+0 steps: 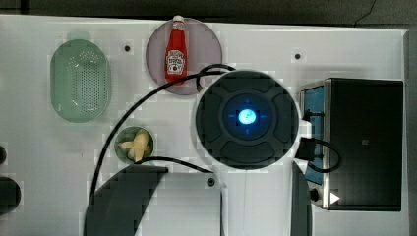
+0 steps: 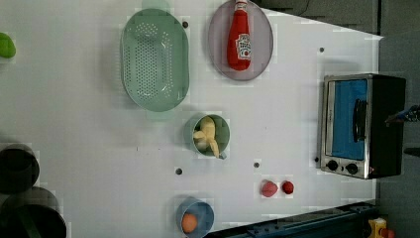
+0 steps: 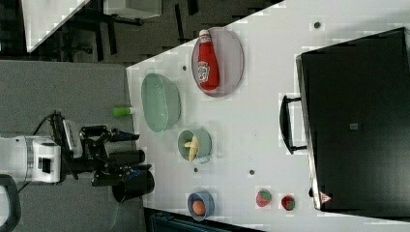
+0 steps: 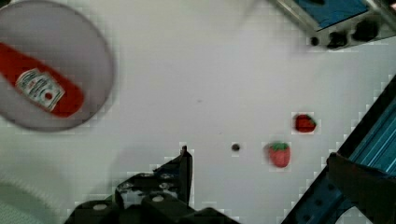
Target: Pick Banana and place it in mug.
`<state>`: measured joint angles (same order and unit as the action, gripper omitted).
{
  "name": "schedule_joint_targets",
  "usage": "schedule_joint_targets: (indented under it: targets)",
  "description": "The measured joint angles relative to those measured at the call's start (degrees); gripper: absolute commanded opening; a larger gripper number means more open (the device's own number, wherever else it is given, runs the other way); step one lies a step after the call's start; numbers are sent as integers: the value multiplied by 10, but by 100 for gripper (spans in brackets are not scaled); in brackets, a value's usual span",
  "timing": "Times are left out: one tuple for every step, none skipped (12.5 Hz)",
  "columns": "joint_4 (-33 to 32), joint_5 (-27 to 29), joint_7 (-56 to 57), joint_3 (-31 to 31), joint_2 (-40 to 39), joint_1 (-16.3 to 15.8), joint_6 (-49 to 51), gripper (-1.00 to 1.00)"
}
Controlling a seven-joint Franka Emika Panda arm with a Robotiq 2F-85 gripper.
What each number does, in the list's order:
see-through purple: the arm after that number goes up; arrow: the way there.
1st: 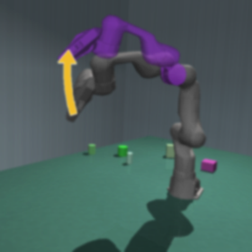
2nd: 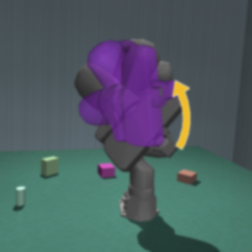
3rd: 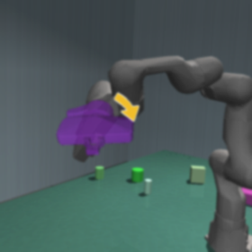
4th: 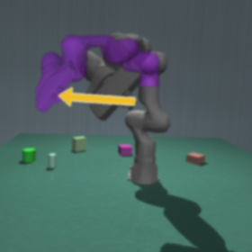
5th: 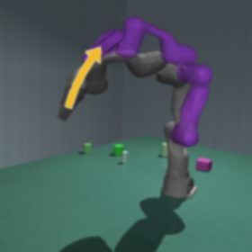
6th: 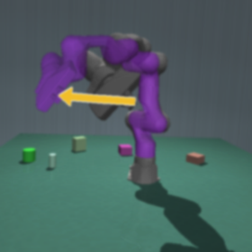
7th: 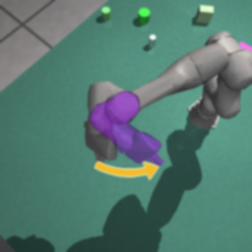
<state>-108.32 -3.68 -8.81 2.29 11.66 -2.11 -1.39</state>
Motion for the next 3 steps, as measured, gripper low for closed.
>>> schedule_joint_targets:
  targets:
    - [-2,-2,0,5,3,-7,3,100]
    - [-4,-2,0,10,2,-8,-10,100]
    - [-8,10,0,11,2,-6,-5,100]
